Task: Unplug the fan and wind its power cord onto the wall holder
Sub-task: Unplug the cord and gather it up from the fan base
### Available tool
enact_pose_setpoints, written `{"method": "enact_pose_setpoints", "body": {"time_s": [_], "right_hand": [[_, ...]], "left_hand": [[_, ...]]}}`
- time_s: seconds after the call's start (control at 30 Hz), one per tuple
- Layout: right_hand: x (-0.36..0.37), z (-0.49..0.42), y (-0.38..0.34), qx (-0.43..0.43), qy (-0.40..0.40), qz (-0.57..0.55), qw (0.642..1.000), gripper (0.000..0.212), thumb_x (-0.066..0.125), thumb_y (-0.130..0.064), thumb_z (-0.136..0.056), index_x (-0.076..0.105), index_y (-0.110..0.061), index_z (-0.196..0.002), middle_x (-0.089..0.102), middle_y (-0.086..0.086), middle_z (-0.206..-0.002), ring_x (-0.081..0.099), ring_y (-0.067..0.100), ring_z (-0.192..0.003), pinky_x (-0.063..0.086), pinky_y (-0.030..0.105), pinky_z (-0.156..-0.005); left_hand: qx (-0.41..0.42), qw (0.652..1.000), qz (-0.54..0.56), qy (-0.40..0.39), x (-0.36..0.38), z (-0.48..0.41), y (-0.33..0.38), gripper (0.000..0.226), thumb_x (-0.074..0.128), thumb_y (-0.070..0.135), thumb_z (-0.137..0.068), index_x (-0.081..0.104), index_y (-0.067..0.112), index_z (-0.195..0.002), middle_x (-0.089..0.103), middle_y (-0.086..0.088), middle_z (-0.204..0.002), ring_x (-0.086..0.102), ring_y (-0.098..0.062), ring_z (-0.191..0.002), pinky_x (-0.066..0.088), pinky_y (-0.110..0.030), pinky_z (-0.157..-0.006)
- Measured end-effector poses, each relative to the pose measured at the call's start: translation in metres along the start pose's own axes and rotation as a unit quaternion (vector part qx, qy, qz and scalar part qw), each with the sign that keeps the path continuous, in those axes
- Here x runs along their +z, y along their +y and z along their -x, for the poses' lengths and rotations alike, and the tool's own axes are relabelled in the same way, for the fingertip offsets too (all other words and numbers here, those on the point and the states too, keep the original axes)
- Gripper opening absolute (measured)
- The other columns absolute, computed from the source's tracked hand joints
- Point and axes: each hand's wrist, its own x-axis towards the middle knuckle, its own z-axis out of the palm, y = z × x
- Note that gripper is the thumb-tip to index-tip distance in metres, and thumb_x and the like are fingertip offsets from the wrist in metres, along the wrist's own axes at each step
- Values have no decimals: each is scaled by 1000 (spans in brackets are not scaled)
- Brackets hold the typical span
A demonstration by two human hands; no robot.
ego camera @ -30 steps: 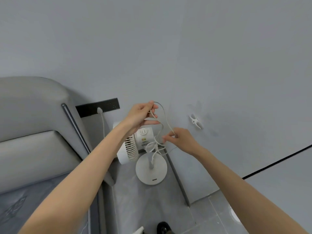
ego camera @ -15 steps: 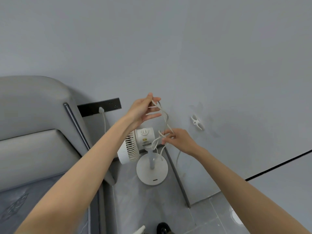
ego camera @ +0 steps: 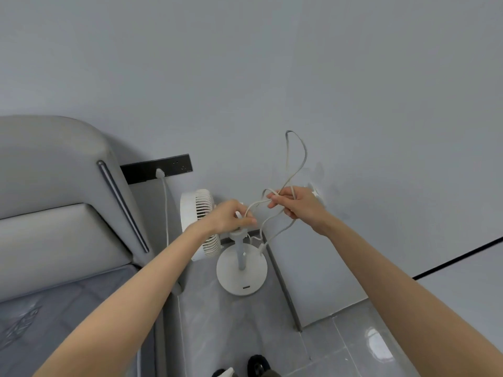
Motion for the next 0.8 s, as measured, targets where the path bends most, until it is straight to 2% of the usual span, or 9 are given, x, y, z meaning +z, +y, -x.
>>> {"method": "enact_pose_setpoints", "body": {"time_s": [0.1,0.17,0.23,0.3,0.37,0.43,0.5,0.67,0.8], "right_hand": [[-8,1,1,3,28,37,999,25,62,-24,-93,70,0,-96,69,-10,-69,37,9,-50,31,13,-42],[-13,3,4,11,33,60,998,24,62,-26,-93,70,-4,-93,61,-19,-53,36,7,-49,31,14,-44],[-15,4,7,25,21,55,998,24,63,-30,-92,70,-7,-90,55,-19,-47,32,7,-48,28,15,-44],[-16,3,9,40,8,35,999,23,65,-32,-90,71,-11,-89,64,-17,-58,31,8,-49,27,16,-44],[-17,3,9,56,-6,25,998,25,66,-35,-89,70,-11,-95,75,-11,-83,33,8,-49,28,16,-44],[-18,4,10,80,-21,21,996,31,63,-41,-89,69,-14,-102,75,-9,-100,37,6,-46,30,14,-43],[-20,7,10,103,-36,22,994,33,60,-47,-90,70,-19,-106,74,-11,-106,40,4,-46,30,14,-43],[-29,12,16,147,-24,-91,985,38,64,-44,-88,63,-23,-119,70,-10,-115,41,4,-51,28,14,-44],[-33,12,20,158,20,-150,976,31,54,-45,-94,62,-25,-116,61,-7,-78,26,5,-45,20,16,-39]], "left_hand": [[-29,994,-63,82,-14,3,2,24,55,29,-93,73,16,-85,61,2,-62,53,-20,-60,42,-29,-58],[-74,987,-81,114,-27,5,3,27,46,26,-97,69,14,-89,62,3,-66,54,-18,-56,41,-24,-56],[-91,990,-12,111,-37,3,4,26,44,18,-98,68,8,-92,68,-4,-82,60,-19,-61,48,-20,-57],[-108,979,130,114,-42,1,8,23,46,9,-98,67,1,-99,66,-10,-96,62,-16,-70,53,-15,-57],[-129,930,324,115,-46,-1,15,22,48,-1,-95,63,-5,-110,63,-13,-104,62,-14,-81,57,-16,-65],[-141,839,518,89,-52,-2,25,18,52,1,-92,63,-2,-107,63,-12,-99,64,-18,-89,58,-25,-78],[-143,800,577,84,-55,-6,31,7,56,9,-91,61,6,-96,65,-7,-86,68,-16,-82,55,-31,-86],[-117,822,531,166,-51,-15,41,25,49,-13,-90,44,6,-105,50,-4,-74,62,-7,-46,59,-26,-62],[-95,922,362,99,-55,-12,36,35,57,8,-92,46,10,-125,53,3,-80,47,-8,-60,44,-17,-59]]}}
